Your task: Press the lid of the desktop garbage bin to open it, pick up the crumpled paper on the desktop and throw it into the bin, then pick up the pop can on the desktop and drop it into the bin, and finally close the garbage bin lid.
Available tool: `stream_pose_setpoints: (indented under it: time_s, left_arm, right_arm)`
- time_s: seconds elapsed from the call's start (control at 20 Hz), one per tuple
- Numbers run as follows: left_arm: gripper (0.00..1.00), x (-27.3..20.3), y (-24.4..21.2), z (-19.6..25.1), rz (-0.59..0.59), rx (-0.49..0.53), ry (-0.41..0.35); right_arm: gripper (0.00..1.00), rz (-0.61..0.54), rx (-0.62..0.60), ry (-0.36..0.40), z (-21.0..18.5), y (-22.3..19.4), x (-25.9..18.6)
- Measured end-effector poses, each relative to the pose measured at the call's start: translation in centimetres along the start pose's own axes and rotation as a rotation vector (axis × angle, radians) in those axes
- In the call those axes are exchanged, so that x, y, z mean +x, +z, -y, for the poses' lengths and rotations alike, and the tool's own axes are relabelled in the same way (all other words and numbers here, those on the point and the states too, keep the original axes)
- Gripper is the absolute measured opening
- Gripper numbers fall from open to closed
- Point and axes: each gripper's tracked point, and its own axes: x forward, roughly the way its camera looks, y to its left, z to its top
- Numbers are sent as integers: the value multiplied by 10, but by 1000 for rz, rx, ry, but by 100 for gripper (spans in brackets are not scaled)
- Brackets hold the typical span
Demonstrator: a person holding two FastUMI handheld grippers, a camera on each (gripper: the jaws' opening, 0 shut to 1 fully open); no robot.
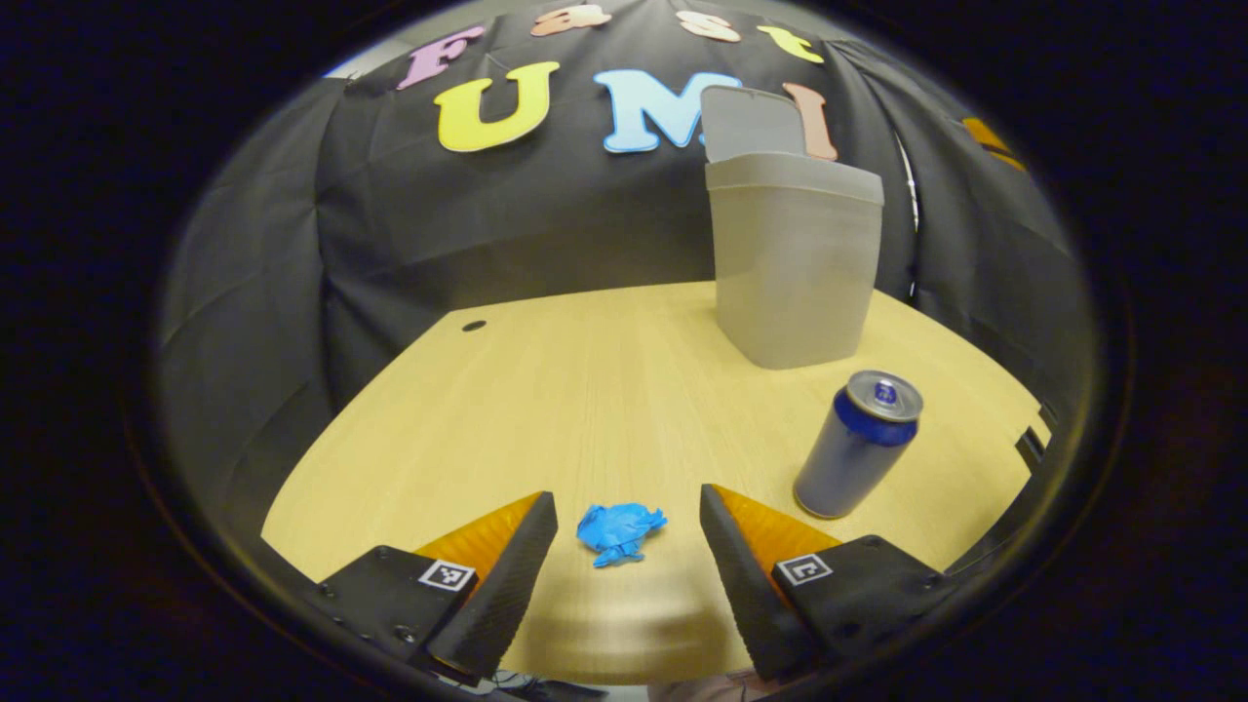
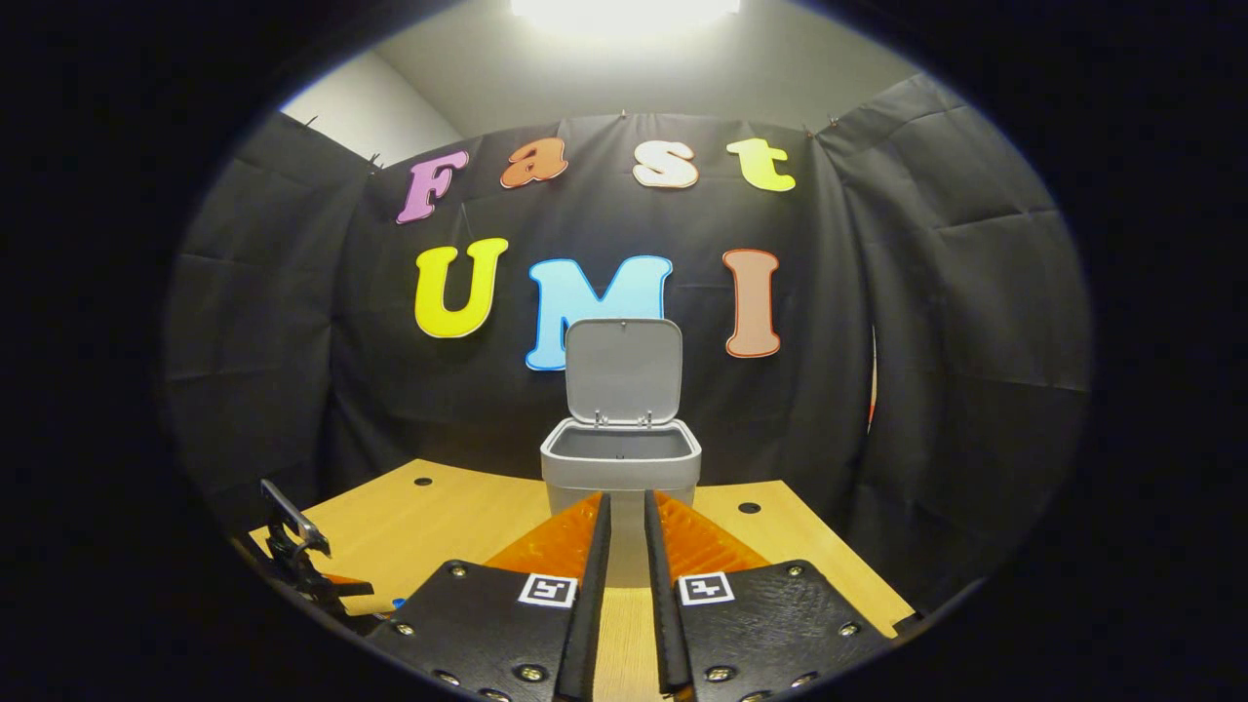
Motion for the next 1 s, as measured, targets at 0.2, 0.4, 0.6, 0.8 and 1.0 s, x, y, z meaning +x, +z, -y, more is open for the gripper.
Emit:
stream_pose_setpoints:
  time_s: [0.2,0.4,0.6,0.8,1.0]
  left_arm:
    - [98,17,-15,3,-42,29,-34]
    - [98,35,-26,3,-72,26,-60]
    - [98,47,-33,-1,-93,20,-68]
    - [96,51,-45,1,-134,-5,-101]
    - [79,52,-44,1,-132,-2,-102]
  right_arm:
    - [31,-8,11,-31,-7,-2,1]
    - [72,-36,-21,-18,-18,-5,-2]
    - [96,-24,-29,-38,-21,0,0]
    - [95,-44,-32,-39,-25,-5,5]
    - [95,-56,-34,-28,-31,-7,7]
